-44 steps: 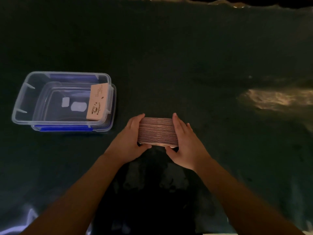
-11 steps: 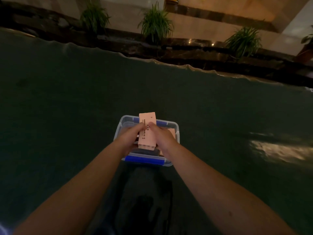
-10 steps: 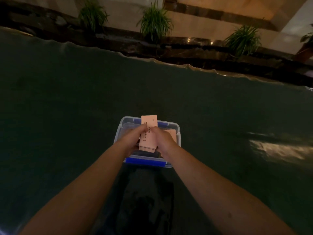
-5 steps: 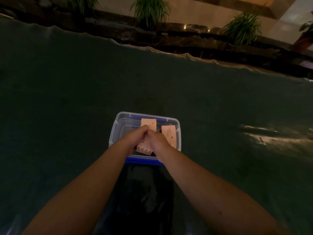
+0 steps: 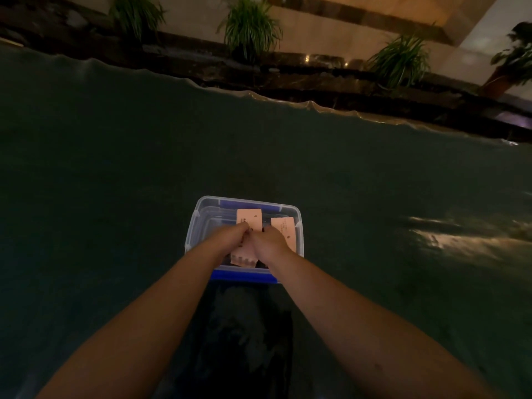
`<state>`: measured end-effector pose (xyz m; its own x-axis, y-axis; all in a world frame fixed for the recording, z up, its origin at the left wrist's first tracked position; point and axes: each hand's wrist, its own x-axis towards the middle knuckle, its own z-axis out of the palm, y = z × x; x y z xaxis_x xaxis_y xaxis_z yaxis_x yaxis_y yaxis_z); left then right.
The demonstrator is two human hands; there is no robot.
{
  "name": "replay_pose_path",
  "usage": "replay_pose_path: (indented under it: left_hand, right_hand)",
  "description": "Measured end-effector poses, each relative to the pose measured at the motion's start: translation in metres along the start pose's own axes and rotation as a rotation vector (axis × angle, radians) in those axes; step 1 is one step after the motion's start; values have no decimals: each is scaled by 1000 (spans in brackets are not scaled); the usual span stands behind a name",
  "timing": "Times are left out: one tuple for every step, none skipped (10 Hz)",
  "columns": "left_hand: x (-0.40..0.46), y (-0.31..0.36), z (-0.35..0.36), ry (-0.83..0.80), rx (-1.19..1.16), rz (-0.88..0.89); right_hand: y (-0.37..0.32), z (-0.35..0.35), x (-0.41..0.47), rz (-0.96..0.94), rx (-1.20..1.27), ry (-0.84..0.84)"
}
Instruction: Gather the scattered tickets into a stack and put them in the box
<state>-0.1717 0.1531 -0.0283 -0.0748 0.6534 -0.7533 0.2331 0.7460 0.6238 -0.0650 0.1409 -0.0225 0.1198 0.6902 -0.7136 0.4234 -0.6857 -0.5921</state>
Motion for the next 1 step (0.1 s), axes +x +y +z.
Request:
replay_pose_path:
  left_hand:
    - [-13,9,-5,56,169,84]
  right_hand:
    - [4,-32,-27,-115,126,-40]
